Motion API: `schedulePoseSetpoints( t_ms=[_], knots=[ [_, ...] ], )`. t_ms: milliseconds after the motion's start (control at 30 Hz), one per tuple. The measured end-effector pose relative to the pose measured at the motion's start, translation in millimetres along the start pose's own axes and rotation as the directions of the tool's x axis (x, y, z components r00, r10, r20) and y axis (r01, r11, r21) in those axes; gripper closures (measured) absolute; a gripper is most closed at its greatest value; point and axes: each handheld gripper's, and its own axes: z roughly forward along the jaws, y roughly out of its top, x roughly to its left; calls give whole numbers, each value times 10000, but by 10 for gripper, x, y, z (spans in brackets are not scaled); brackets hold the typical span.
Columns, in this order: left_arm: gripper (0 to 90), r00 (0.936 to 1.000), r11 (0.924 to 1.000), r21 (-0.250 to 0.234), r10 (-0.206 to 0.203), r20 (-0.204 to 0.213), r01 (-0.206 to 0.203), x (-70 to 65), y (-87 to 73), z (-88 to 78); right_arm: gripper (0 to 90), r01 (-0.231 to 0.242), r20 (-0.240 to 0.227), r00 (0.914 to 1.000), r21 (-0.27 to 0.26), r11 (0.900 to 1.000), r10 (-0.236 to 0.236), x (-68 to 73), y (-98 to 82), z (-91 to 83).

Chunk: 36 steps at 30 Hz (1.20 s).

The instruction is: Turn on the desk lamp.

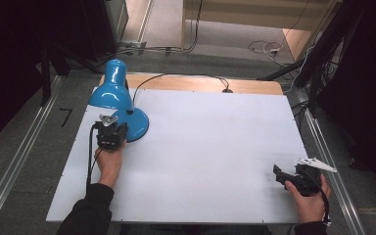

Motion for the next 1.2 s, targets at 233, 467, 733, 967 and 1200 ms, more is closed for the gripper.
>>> schedulePoseSetpoints(
  t_ms=[233, 467, 733, 967, 1200],
  knots=[
    [900, 10000, 10000, -47, -67, 21, 67, 5, -15, -8, 109, -35, 12, 10000, 20, 10000, 35, -4, -2, -9],
    [900, 9999, 9999, -57, 124, -90, -125, -21, -27, -25, 109, -55, 15, 10000, -20, 10000, 55, -11, -4, -15],
    [900, 9996, 9996, 46, 264, -141, -264, -25, -47, -41, 109, -75, 18, 10000, -39, 10000, 75, -11, -6, -26],
    [900, 10000, 9999, -115, -27, 54, 28, 4, -63, -44, 110, -70, -24, 10000, -61, 10000, 70, -6, -3, -27],
    [818, 9999, 9994, -349, 43, -103, -47, -5, -48, -85, 111, -65, 4, 10000, -73, 10000, 65, -17, -3, -21]
  ],
)
